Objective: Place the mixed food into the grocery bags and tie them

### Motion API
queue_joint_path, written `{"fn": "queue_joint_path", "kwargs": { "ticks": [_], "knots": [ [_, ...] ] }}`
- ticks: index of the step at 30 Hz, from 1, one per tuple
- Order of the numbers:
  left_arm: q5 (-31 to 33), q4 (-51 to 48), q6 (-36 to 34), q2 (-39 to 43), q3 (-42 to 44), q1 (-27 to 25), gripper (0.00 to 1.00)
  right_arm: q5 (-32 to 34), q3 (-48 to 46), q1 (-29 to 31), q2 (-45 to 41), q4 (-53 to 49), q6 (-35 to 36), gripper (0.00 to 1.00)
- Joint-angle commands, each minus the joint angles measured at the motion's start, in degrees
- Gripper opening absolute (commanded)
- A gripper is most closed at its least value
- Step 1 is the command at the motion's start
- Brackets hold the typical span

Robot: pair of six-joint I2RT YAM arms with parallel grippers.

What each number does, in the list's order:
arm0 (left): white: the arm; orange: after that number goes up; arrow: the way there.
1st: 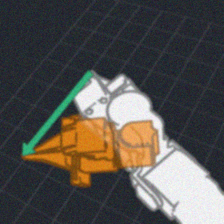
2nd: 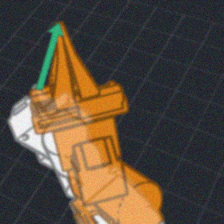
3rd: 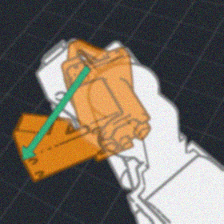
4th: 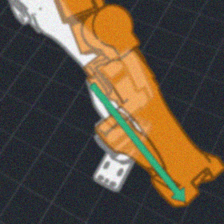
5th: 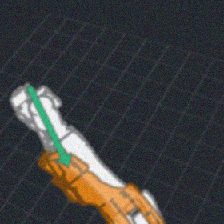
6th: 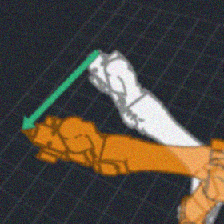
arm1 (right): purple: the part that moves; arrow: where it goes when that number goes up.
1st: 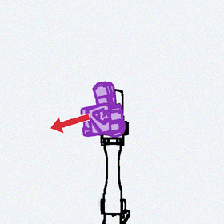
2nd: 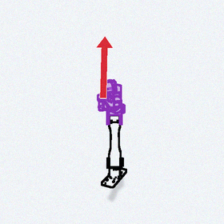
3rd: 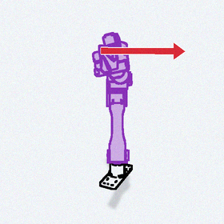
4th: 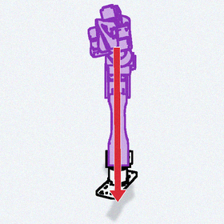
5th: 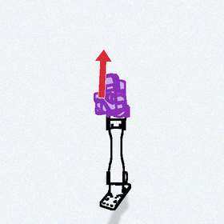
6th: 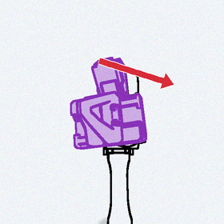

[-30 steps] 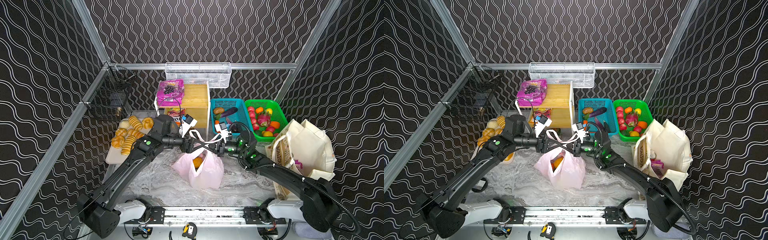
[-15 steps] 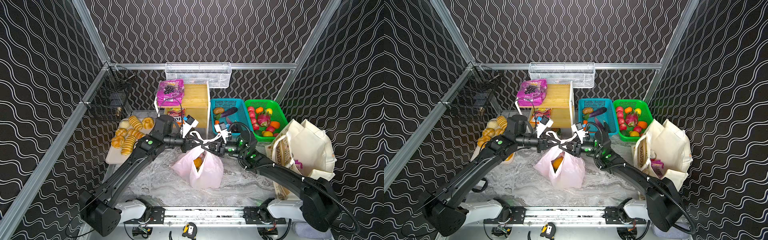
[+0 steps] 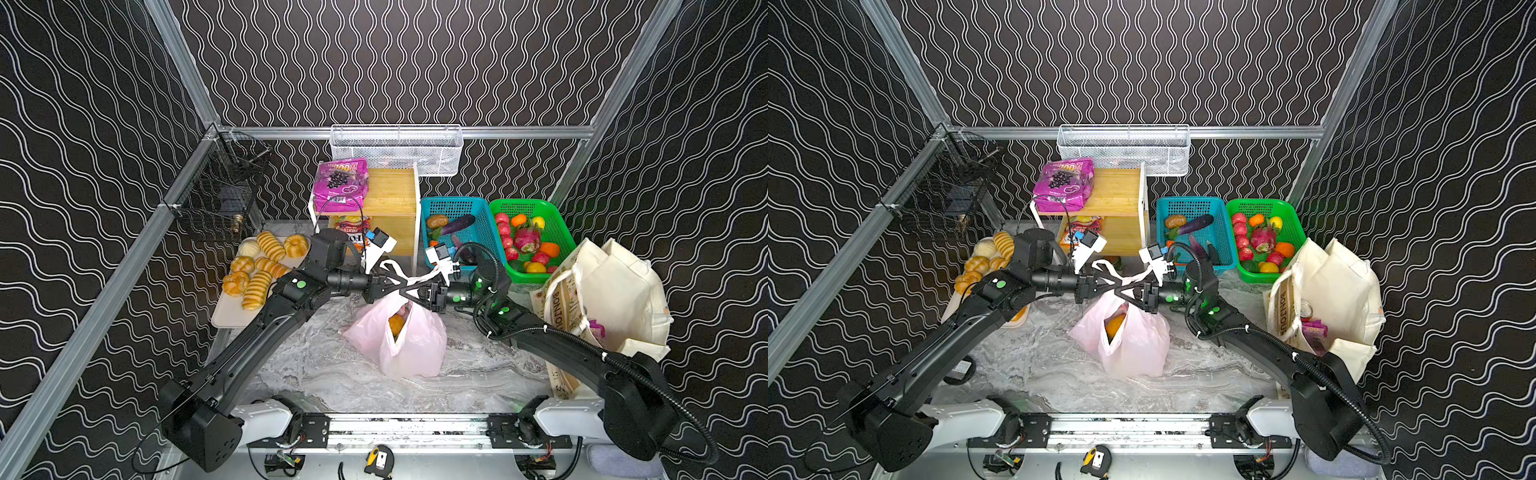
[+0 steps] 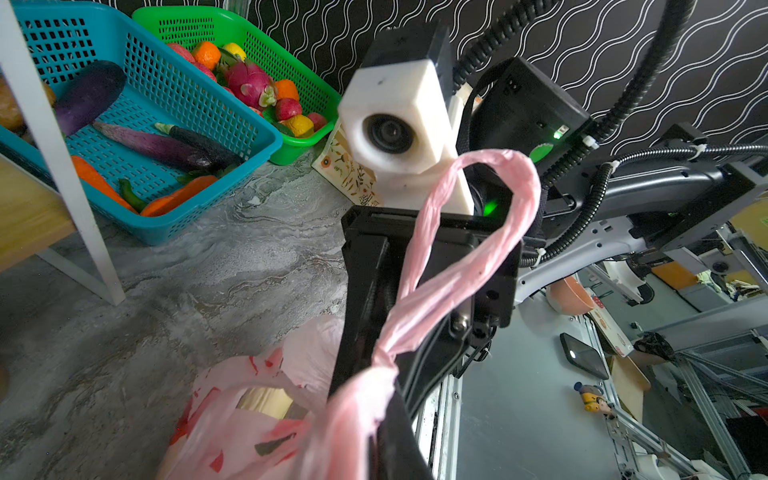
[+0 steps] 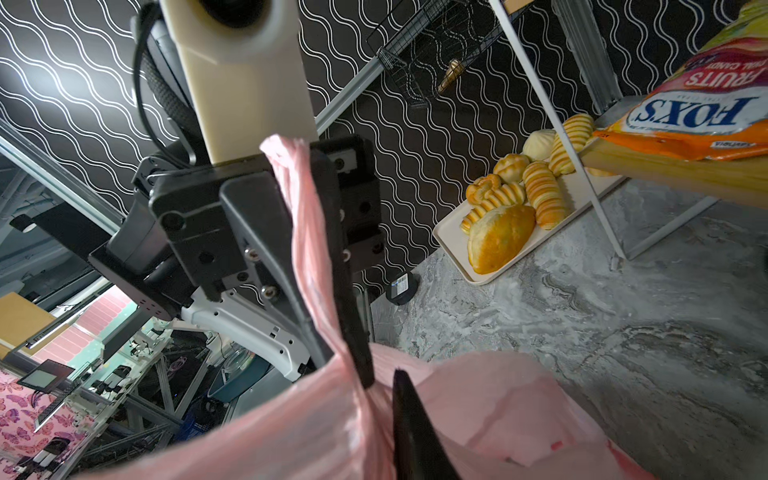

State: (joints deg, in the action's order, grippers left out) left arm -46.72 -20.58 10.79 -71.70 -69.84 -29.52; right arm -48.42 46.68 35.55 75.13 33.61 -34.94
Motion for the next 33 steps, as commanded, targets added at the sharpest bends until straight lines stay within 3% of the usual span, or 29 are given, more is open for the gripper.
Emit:
{"fn": "queue_joint_path", "kwargs": {
  "ticks": [1, 5, 6, 8, 10, 14, 17, 21, 23, 26, 29, 33],
  "knots": [
    [-1.3, 1.8, 1.2, 0.2, -0.3, 0.1, 0.00, 1.9, 0.3, 0.0, 0.2, 2.2, -1.1, 0.16],
    [-0.7, 0.8, 0.9, 0.6, -0.3, 0.1, 0.00, 2.5, 0.0, 0.0, 0.4, 3.1, -3.0, 0.15],
    [-0.3, 0.4, 0.8, 0.7, -0.4, 0.1, 0.00, 2.5, -0.1, 0.0, 0.4, 3.3, -3.0, 0.10],
    [0.7, -0.3, 0.8, 1.1, -0.7, 0.1, 0.11, 3.0, -0.6, 0.0, 0.1, 3.8, -3.2, 0.03],
    [2.5, -1.8, 0.7, 1.4, -1.6, 0.1, 0.36, 4.0, -1.3, -0.1, -0.3, 3.5, -2.7, 0.00],
    [8.7, -2.5, 1.6, 3.1, -2.9, 0.1, 0.48, 3.1, -1.5, -0.5, -0.6, 1.9, -1.5, 0.00],
    [11.9, -0.4, 3.2, 4.4, -3.0, 0.3, 0.45, 2.3, -1.6, -0.7, -0.9, 1.0, -1.1, 0.00],
    [9.9, 0.0, 3.5, 3.1, -4.4, 0.5, 0.33, 1.1, -1.7, -1.0, -1.3, 0.9, -0.7, 0.00],
    [9.8, 0.4, 4.0, 2.4, -4.8, 0.4, 0.34, 0.2, -1.4, -1.0, -1.4, 0.4, 0.0, 0.00],
    [12.9, 1.1, 4.9, 2.4, -4.9, 0.5, 0.44, -1.4, -1.0, -1.1, -1.7, -1.0, 1.5, 0.00],
    [14.3, 1.7, 5.4, 2.2, -5.5, 0.6, 0.45, -2.1, -1.0, -1.1, -2.2, -2.1, 2.7, 0.00],
    [12.9, 3.0, 6.6, 1.8, -6.0, 0.7, 0.14, -1.2, -0.6, -1.1, -2.4, -4.2, 3.3, 0.00]
  ]
}}
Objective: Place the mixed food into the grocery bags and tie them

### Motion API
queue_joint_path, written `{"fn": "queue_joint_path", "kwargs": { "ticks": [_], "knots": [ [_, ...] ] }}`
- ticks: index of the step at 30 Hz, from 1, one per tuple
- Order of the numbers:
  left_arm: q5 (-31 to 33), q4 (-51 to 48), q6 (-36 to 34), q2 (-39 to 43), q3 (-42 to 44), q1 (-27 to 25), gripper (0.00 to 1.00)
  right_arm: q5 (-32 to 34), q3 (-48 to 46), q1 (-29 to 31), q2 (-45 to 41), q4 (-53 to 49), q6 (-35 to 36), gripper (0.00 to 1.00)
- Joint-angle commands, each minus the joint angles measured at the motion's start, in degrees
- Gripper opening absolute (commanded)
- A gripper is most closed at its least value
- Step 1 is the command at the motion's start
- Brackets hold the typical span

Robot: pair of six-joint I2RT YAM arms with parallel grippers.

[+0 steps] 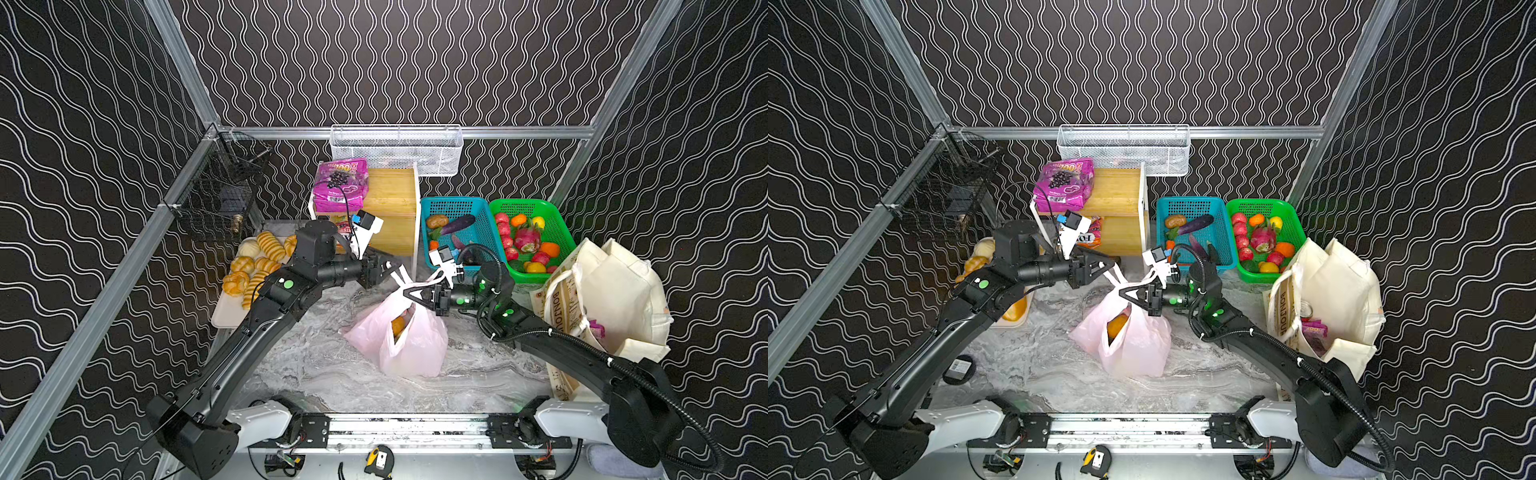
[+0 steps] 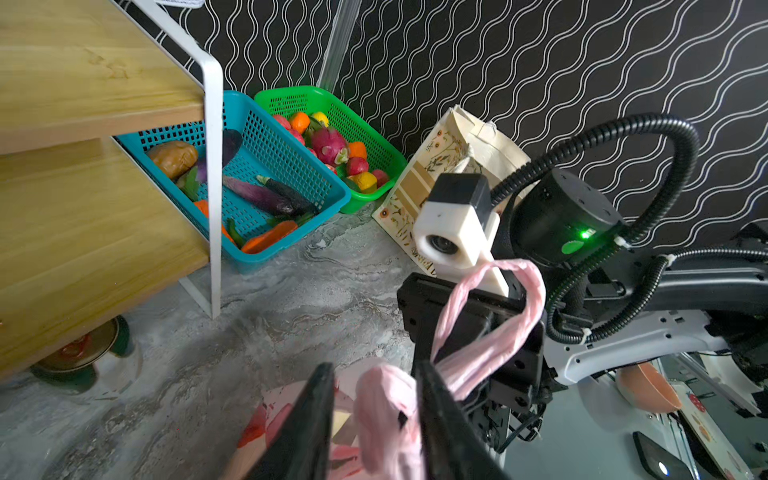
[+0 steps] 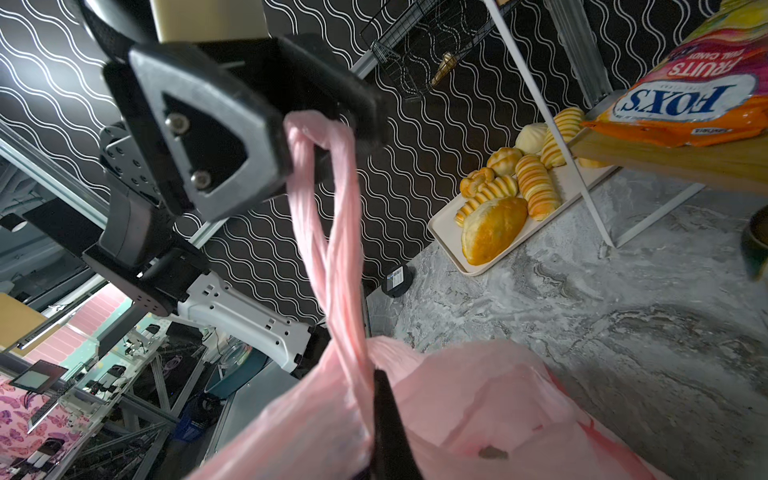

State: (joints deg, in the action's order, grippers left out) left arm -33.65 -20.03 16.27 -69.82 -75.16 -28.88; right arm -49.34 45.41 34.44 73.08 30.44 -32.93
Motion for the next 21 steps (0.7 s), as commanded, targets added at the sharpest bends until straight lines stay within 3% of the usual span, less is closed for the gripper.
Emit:
{"fn": "queue_joint_path", "kwargs": {
  "ticks": [1, 3, 6, 10, 14, 18, 21],
  "knots": [
    [-0.1, 2.7, 1.3, 0.2, -0.4, 0.1, 0.07, 0.7, 0.8, -0.1, -0.4, -1.9, 1.4, 0.00],
    [0.0, 3.3, 1.5, 1.3, 0.6, 0.1, 0.00, 4.1, 1.3, -0.7, -0.4, -4.8, 0.9, 0.00],
    [-0.3, 2.4, 0.8, 3.0, 1.7, 0.1, 0.00, 7.8, 0.7, -2.5, 0.0, -5.7, -2.9, 0.00],
    [-1.6, -0.7, -0.2, 4.1, 3.7, 0.1, 0.00, 7.9, -1.0, -4.2, -0.2, -2.0, -8.0, 0.00],
    [-7.8, 5.3, 5.4, 4.6, 8.8, 0.1, 0.00, 7.7, -0.1, -4.3, 0.0, -2.6, -9.7, 0.00],
    [-8.2, 5.1, 7.4, 6.2, 11.6, 0.1, 0.00, 10.7, 1.6, -4.5, -0.4, -6.7, -10.4, 0.04],
    [-11.0, 11.0, 13.2, 6.7, 14.5, -0.5, 0.00, 11.0, 2.1, -4.7, -0.1, -6.8, -11.8, 0.05]
  ]
}}
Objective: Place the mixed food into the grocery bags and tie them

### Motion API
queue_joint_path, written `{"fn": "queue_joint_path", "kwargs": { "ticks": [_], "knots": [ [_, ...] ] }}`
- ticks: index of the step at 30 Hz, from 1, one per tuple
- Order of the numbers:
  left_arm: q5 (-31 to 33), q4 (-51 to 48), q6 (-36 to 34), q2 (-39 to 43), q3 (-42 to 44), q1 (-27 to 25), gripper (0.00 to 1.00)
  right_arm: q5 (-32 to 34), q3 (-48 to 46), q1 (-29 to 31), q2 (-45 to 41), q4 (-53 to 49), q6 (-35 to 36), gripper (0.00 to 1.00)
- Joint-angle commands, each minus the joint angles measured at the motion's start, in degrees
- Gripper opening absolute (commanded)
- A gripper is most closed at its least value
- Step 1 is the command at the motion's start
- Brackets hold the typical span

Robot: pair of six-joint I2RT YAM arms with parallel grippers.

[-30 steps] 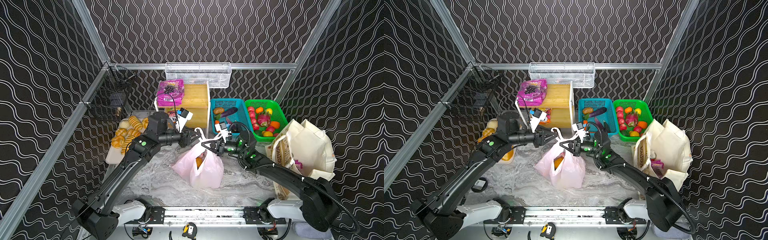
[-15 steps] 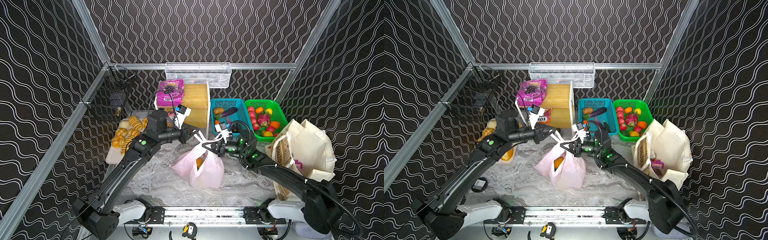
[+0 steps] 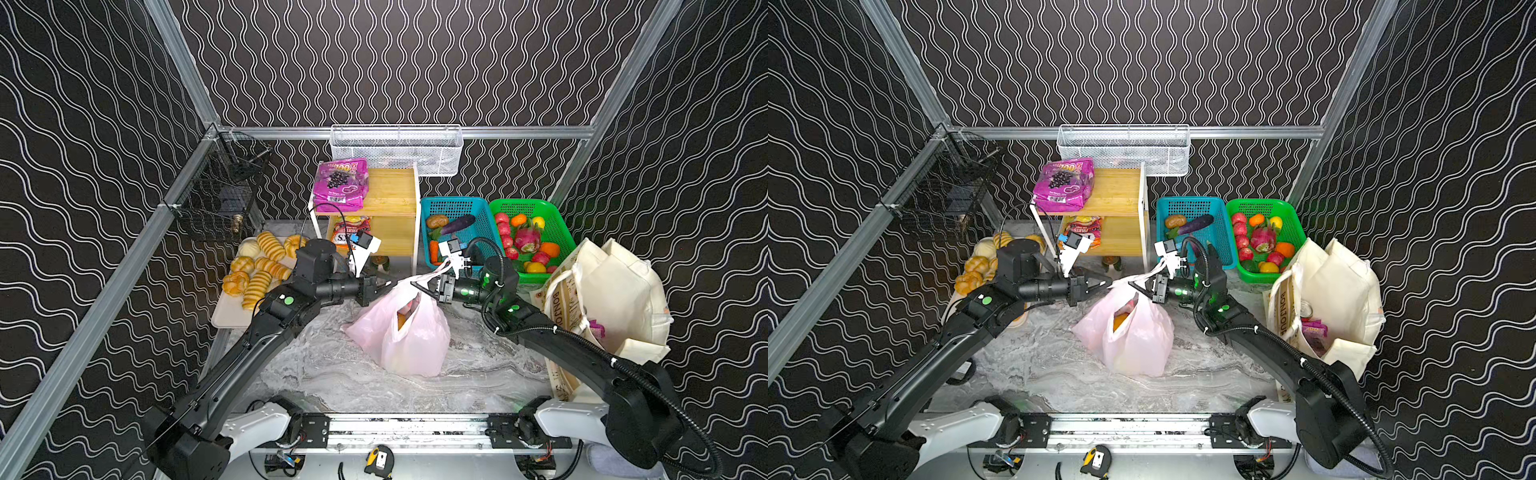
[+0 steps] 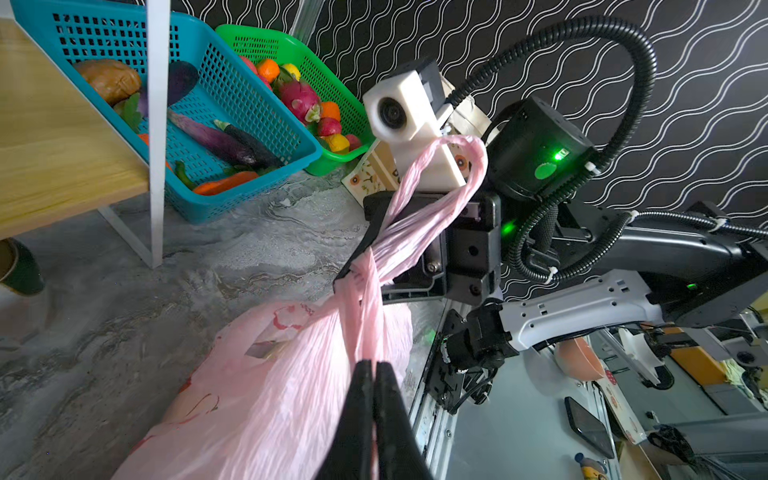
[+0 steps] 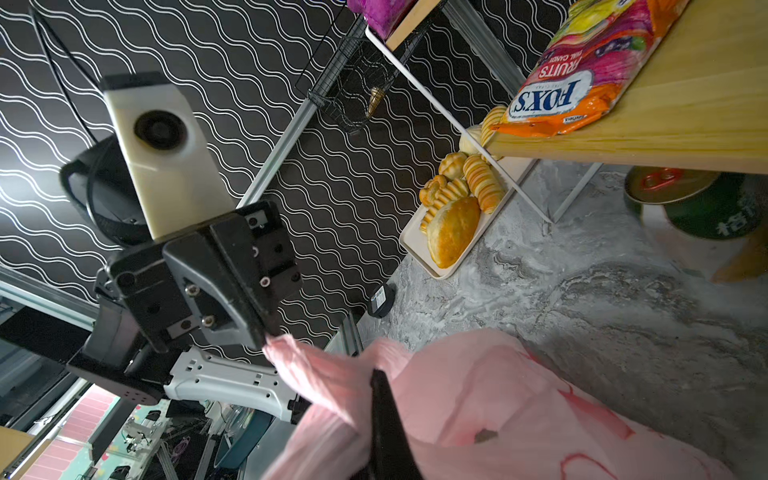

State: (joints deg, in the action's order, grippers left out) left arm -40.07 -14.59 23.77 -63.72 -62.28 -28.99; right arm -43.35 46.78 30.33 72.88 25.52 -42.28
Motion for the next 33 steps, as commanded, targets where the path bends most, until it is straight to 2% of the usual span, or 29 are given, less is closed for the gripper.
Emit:
{"fn": "queue_joint_path", "kwargs": {
  "ticks": [1, 6, 10, 15, 20, 24, 33],
  "knots": [
    [-4.8, 7.8, 7.7, 0.7, 3.0, -1.2, 0.00, 4.4, 0.8, -0.5, 0.4, -1.4, -3.1, 0.05],
    [2.6, 10.3, 11.4, 0.7, 7.5, -6.2, 0.00, 3.1, 0.4, -0.5, 0.6, 0.6, -5.9, 0.11],
    [5.8, 17.0, 16.3, 1.1, 11.8, -8.7, 0.00, 1.6, 0.5, -0.5, 0.6, -1.7, -5.5, 0.15],
    [7.7, 18.6, 17.5, 0.1, 13.6, -10.7, 0.00, 0.5, -0.3, -0.5, 0.3, -2.2, -6.2, 0.18],
    [12.6, 14.7, 15.5, -0.5, 13.2, -11.8, 0.00, -3.7, -0.4, -0.5, 0.4, -1.1, -6.0, 0.32],
    [13.3, 14.6, 15.5, -0.6, 13.5, -11.8, 0.00, -6.4, 0.0, -0.5, 0.6, -2.7, -4.4, 0.43],
    [13.8, 14.0, 15.2, -0.8, 13.5, -11.9, 0.00, -8.2, 0.3, -0.5, -0.4, -5.5, -0.1, 0.54]
  ]
}}
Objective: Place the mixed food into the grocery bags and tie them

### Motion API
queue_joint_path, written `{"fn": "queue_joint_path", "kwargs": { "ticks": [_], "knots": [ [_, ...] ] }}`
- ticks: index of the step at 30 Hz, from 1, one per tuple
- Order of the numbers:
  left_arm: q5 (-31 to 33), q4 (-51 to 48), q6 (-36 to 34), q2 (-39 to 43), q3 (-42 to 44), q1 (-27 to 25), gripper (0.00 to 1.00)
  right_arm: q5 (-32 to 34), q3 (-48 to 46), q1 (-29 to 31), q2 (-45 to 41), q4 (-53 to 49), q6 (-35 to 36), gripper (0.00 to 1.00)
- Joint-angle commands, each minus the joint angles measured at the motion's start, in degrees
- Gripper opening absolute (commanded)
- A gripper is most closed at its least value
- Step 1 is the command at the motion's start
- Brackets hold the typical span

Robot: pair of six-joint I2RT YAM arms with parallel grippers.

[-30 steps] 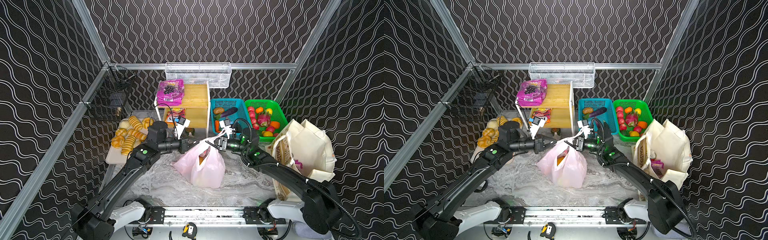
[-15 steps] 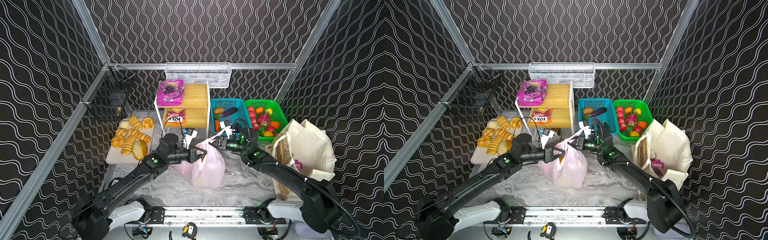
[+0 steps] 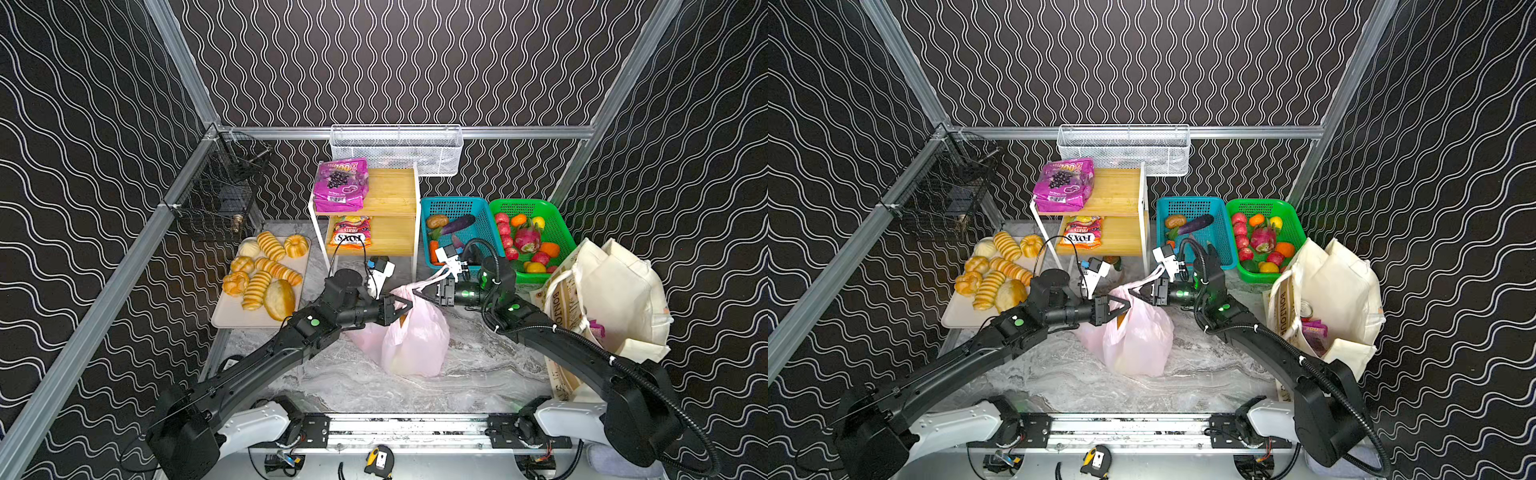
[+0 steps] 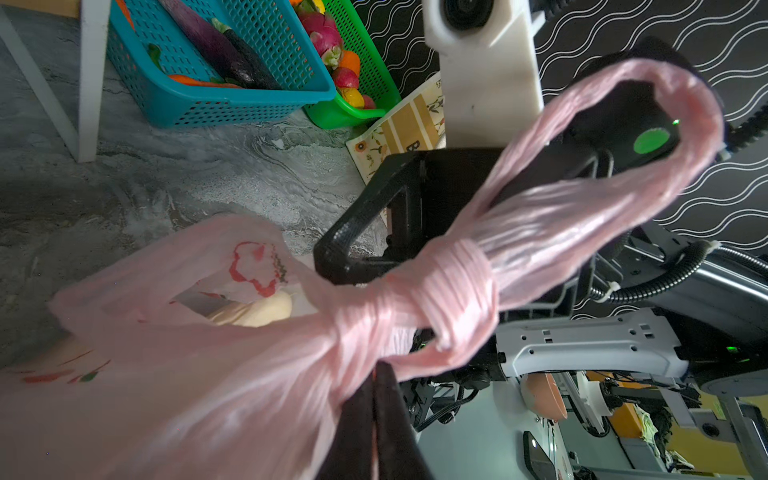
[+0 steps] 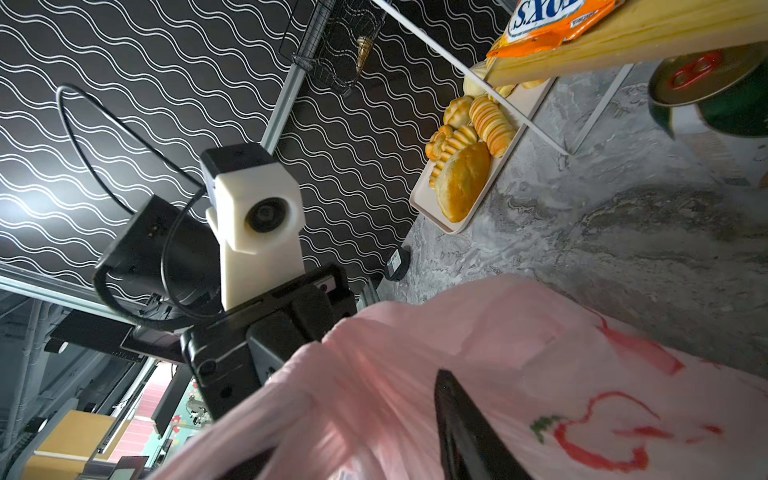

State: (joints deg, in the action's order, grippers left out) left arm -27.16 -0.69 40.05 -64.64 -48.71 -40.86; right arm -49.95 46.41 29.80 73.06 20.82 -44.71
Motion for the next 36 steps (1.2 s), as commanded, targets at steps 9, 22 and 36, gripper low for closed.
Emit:
{"fn": "queue_joint_path", "kwargs": {
  "ticks": [9, 22, 36],
  "knots": [
    [-0.2, 0.0, -1.2, -0.7, -0.4, 0.0, 0.00, -3.5, 2.2, 0.0, 0.5, -2.8, 5.5, 0.60],
    [-2.1, -4.7, -5.9, -1.5, -3.0, -0.2, 0.02, 2.4, 3.4, 0.0, -0.3, -4.0, 9.2, 0.04],
    [-6.4, -17.1, -18.7, 4.5, -12.9, -0.2, 0.54, 2.5, 1.8, 0.1, -1.9, -1.0, 13.3, 0.00]
  ]
}}
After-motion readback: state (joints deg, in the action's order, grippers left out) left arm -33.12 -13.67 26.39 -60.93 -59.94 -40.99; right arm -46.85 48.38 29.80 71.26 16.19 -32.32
